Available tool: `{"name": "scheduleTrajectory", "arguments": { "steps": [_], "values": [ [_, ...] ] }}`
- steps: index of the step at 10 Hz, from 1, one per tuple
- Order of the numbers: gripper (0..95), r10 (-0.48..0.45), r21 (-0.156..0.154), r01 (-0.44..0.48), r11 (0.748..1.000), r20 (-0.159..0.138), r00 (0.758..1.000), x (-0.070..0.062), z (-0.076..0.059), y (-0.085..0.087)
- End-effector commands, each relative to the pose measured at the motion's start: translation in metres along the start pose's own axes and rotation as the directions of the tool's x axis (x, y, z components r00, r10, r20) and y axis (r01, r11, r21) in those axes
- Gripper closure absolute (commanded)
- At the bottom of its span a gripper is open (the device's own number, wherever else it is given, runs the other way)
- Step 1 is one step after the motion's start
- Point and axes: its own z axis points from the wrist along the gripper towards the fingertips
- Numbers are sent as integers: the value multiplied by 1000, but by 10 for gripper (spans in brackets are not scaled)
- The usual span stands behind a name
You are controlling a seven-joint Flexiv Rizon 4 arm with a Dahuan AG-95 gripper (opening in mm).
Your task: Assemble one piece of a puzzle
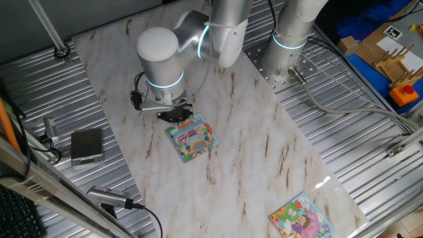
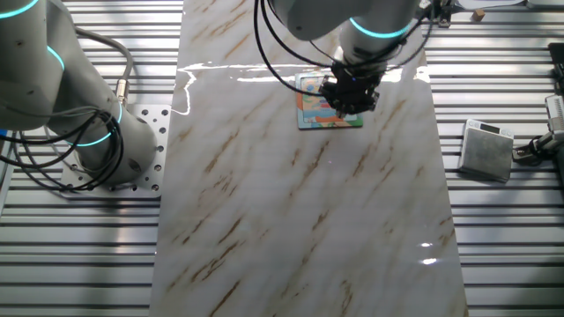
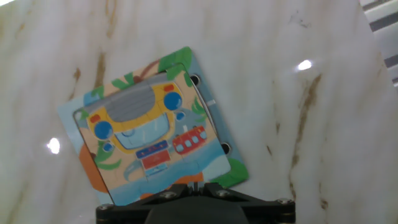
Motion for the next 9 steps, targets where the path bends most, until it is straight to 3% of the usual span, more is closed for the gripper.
{"name": "scheduleTrajectory", "arguments": {
  "steps": [1,3,6,8,9],
  "values": [
    [950,16,3,-16,1000,1,1000,7,-2,0],
    [950,78,-19,-78,997,12,997,8,-2,1],
    [950,198,-16,-198,980,0,980,8,-2,1],
    [950,250,-52,-250,967,-11,968,8,-2,1],
    [950,305,-164,-303,939,-13,952,24,-5,-11]
  ]
}}
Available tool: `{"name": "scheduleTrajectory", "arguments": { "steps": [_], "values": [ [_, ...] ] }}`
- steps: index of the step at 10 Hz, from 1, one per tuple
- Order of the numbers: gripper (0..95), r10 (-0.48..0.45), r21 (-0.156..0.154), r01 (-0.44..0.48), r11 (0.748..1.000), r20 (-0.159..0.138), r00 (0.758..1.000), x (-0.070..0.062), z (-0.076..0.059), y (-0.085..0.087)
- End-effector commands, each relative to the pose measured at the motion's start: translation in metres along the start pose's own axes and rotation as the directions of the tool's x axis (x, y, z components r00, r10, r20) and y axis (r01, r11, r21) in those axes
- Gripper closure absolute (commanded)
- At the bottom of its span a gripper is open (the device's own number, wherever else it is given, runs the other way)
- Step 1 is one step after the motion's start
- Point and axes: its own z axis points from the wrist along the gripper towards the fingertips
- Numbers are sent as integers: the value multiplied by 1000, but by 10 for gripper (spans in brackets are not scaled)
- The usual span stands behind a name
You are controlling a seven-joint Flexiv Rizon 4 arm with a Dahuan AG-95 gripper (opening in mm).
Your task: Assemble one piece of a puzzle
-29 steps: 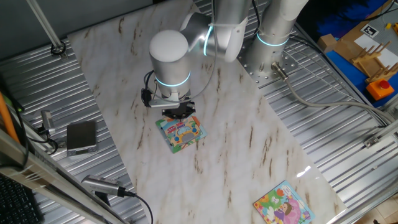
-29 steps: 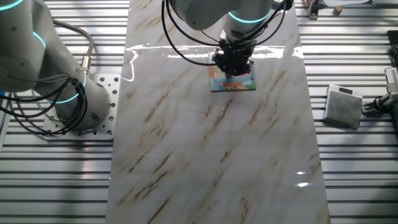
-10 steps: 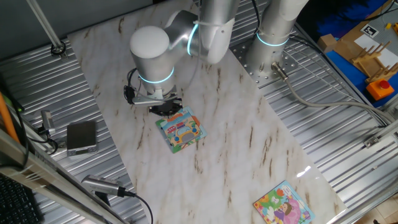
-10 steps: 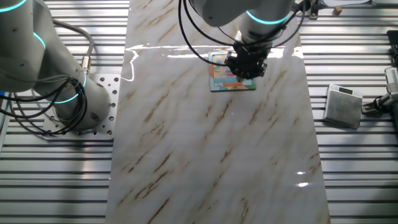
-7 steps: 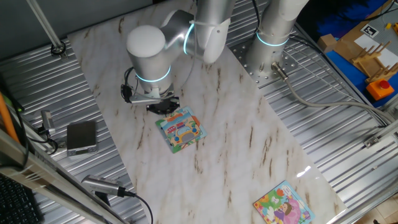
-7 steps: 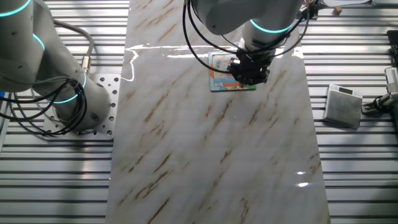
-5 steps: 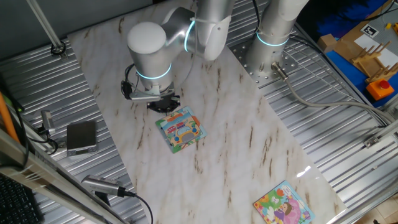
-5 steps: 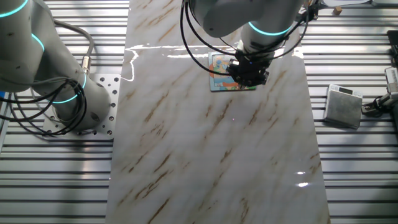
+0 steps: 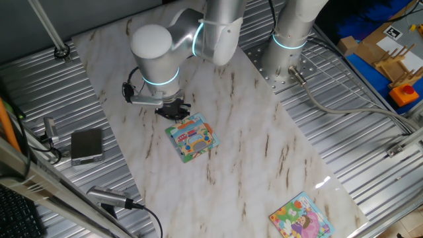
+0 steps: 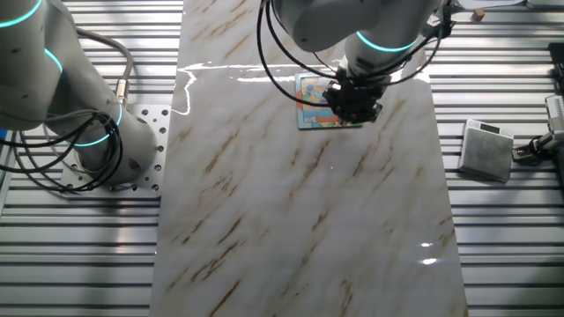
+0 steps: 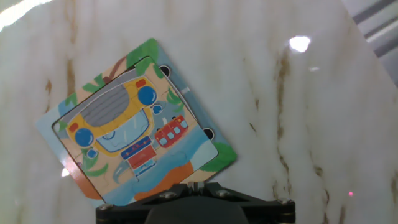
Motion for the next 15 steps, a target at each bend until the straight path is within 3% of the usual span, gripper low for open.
{"name": "scheduleTrajectory", "arguments": {
  "steps": [1,2,4,6,7,8,9,11,13,14,15],
  "values": [
    [950,24,-140,-25,990,-9,1000,30,-9,-39],
    [950,1,-142,-3,990,-11,1000,46,-15,-60],
    [950,-47,-130,44,991,-23,999,66,-19,-87],
    [950,-72,-125,68,990,-25,997,76,-20,-103],
    [950,-31,-122,26,992,-37,999,80,-21,-104],
    [950,-32,-130,25,991,-55,998,79,-20,-103],
    [950,10,-133,-17,991,-53,999,79,-20,-103],
    [950,88,-122,-94,988,-60,994,79,-20,-103],
    [950,195,-91,-201,975,-65,979,68,-16,-95],
    [950,210,-92,-216,972,-65,976,72,-16,-103],
    [950,156,-93,-161,982,-66,986,79,-18,-120]
  ]
}}
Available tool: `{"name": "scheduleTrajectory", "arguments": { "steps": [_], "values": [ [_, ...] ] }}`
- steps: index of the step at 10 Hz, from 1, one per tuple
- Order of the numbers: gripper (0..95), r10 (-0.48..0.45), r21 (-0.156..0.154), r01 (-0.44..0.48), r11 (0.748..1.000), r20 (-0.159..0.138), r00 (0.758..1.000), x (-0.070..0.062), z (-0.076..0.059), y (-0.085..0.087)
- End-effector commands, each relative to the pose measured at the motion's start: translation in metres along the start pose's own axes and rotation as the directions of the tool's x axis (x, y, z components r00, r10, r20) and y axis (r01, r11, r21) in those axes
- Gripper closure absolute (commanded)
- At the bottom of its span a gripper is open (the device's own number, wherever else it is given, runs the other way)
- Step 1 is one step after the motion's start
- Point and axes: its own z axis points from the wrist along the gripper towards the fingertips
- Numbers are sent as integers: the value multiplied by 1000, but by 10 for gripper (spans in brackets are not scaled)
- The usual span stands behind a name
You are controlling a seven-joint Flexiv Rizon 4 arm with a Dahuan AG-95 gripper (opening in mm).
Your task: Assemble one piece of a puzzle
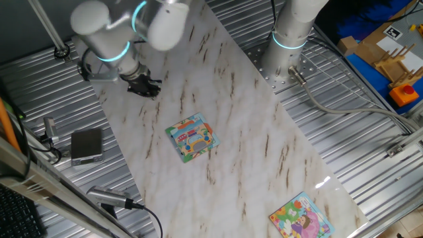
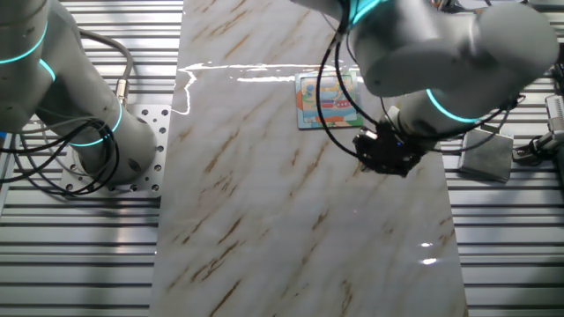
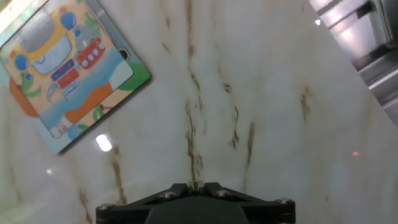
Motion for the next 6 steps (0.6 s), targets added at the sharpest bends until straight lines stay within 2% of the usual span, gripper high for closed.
{"name": "scheduleTrajectory", "arguments": {
  "steps": [1,2,3,6],
  "values": [
    [950,143,-7,-143,990,25,989,16,-6,-28],
    [950,117,8,-117,993,11,993,24,-7,-32],
    [950,110,8,-110,994,19,994,30,-8,-34],
    [950,93,10,-93,996,17,996,29,-7,-34]
  ]
}}
